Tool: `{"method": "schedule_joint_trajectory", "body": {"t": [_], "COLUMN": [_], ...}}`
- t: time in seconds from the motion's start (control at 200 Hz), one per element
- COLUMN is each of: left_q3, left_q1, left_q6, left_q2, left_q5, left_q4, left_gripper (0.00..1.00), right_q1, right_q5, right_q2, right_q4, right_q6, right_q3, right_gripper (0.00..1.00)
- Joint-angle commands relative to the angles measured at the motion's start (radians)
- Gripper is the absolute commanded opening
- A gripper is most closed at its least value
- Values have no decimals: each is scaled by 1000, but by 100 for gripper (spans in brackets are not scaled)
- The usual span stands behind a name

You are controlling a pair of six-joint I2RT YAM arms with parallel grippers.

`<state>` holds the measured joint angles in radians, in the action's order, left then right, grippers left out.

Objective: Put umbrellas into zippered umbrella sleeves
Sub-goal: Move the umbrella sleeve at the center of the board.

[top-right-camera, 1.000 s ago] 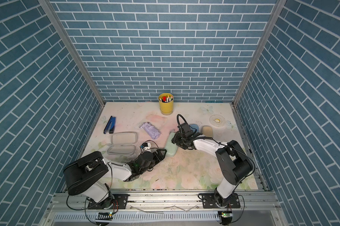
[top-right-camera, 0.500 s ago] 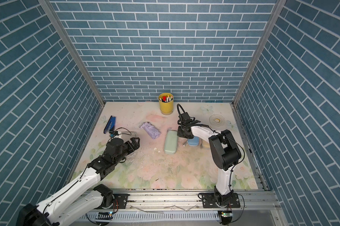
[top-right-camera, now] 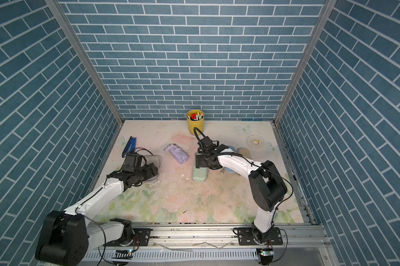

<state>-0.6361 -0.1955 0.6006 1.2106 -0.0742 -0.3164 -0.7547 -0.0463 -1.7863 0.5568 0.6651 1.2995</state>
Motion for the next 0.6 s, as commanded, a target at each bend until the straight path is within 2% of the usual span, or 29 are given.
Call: {"method": "schedule_joint_trajectory", "body": {"t": [0.0,0.115,0.22,0.29,0.355,0.475,0.595], "left_q3": [-16,-7,32,65,88,94,101], "left_q1": [-7,-7,-7,-7,-14,-81,-158], "left_q6": [-41,-34,-9,11,33,68,128], "left_q2": [35,65,73,76,88,123,149], "left_q5": [18,33,1,-28,-70,-109,-118], "left_q4": [-25,-15,36,71,111,154,203], "left_gripper": [88,86,83,81,77,75,75], "right_q1": [-20,-36,-38,-29,-2,67,144], "right_q5": [-41,-37,-42,-57,-48,-57,-30], "right_q2": [-73,-148,-200,-226,-239,-248,-257], "right_q4": [15,22,17,26,22,26,48], "right_q6": [111,124,126,106,71,-25,-120], "right_q3": [31,73,86,98,102,109,132], "right_gripper": [99,99,99,96,89,80,79]}}
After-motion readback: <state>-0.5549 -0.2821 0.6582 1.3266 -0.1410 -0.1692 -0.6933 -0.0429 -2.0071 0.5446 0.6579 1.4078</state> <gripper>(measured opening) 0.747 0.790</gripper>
